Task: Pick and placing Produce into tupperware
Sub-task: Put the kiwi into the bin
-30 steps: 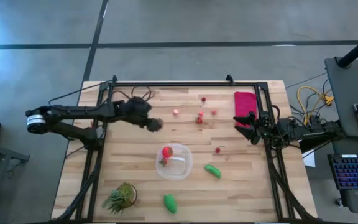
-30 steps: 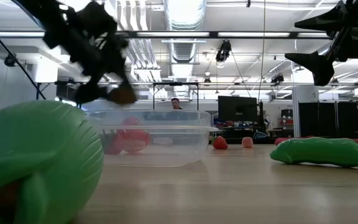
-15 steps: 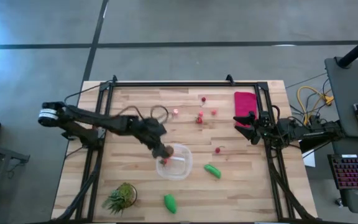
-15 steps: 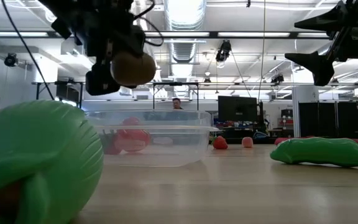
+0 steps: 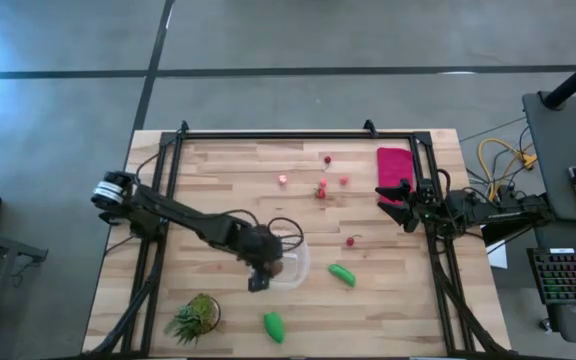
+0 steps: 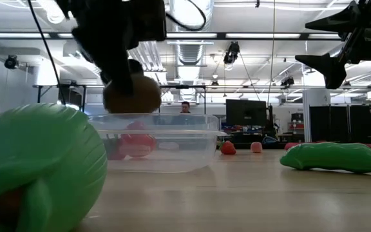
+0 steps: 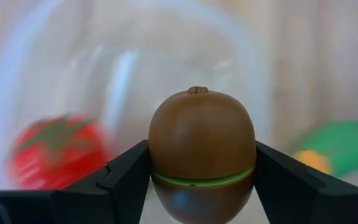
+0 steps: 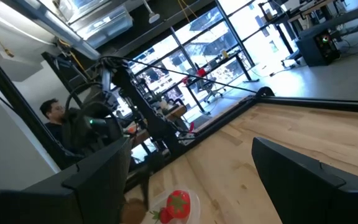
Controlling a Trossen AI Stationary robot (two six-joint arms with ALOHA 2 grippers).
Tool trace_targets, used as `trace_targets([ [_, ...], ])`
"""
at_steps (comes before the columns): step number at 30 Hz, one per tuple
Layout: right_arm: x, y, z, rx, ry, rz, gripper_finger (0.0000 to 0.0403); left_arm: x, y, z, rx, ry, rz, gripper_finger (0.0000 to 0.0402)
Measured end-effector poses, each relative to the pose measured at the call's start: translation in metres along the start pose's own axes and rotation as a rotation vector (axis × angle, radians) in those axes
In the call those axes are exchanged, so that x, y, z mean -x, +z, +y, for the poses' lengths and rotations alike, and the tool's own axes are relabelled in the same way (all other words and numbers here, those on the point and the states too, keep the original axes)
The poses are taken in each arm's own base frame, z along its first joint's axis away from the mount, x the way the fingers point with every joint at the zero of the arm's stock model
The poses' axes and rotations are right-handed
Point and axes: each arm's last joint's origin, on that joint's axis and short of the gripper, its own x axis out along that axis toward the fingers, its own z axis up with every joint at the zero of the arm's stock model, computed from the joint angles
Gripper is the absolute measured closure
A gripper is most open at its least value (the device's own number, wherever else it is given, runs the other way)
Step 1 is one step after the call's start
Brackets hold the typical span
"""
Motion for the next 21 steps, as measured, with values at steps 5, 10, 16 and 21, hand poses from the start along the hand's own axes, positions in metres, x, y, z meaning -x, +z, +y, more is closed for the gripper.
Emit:
trace_targets([
  [5, 0.0, 0.0, 0.0, 0.0, 0.0, 0.0, 0.0076, 0.01, 0.001, 0.004, 0.097, 0.14, 0.082, 0.0169],
  [10, 0.0, 0.0, 0.0, 0.0, 0.0, 0.0, 0.0076, 0.022, 0.003, -0.002, 0.093, 0.076, 0.061, 0.0169],
  [16, 0.0, 0.0, 0.0, 0.0, 0.0, 0.0, 0.0076, 0.017, 0.002, -0.005, 0.095, 0.009, 0.091, 0.0166],
  [21, 0.0, 0.0, 0.0, 0.0, 0.0, 0.0, 0.0076, 0.009, -0.001, -0.004, 0.153, 0.026, 0.116, 0.0132],
])
